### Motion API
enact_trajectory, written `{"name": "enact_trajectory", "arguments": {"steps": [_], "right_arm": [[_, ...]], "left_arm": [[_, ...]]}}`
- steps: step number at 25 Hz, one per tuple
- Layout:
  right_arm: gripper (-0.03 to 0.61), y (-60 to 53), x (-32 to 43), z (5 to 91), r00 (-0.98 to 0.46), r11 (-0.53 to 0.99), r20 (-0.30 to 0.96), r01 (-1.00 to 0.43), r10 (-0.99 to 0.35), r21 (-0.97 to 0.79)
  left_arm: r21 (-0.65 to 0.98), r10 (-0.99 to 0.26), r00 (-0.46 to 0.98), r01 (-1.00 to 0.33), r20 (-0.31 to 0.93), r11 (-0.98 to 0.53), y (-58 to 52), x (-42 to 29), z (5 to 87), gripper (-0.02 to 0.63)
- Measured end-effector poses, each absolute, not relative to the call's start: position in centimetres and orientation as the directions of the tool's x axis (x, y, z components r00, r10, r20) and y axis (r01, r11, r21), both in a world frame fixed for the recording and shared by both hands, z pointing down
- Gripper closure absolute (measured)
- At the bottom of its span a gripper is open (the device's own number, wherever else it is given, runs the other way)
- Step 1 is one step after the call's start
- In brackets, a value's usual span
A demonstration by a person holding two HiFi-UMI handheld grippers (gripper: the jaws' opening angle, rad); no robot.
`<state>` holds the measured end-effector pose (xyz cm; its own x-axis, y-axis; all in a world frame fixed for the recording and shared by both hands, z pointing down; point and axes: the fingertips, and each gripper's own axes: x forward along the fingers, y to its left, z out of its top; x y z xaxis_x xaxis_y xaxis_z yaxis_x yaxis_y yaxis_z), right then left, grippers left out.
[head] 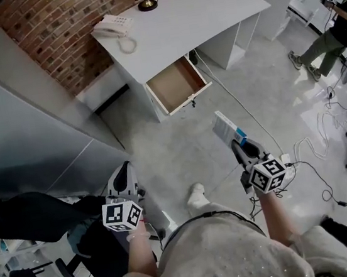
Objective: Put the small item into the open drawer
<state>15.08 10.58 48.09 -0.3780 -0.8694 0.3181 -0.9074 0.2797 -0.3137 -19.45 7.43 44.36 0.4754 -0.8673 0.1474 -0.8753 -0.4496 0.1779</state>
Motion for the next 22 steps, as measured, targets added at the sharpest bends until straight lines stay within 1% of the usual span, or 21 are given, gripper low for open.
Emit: {"name": "enact_trajectory", "arguments": {"steps": [9,13,22], "right_arm": [[0.505,5.2,16.4,48.0,-0.38,0.282,0.324,-0.908,-0.866,-0.311],[0.505,3.7,16.2,48.2,-0.388,0.287,0.327,-0.904,-0.862,-0.316],[0.505,0.7,15.7,50.3,-0.382,0.26,0.342,-0.899,-0.858,-0.353]], "left_arm": [[0.198,-0.86,0.492,-0.864,0.137,-0.463,1.6,-17.3,44.4,0.607],[0.253,-0.86,0.493,-0.856,0.133,-0.451,0.5,-17.0,44.6,0.607],[0.234,-0.832,0.517,-0.85,0.2,-0.472,-2.6,-17.3,46.3,0.607]]}}
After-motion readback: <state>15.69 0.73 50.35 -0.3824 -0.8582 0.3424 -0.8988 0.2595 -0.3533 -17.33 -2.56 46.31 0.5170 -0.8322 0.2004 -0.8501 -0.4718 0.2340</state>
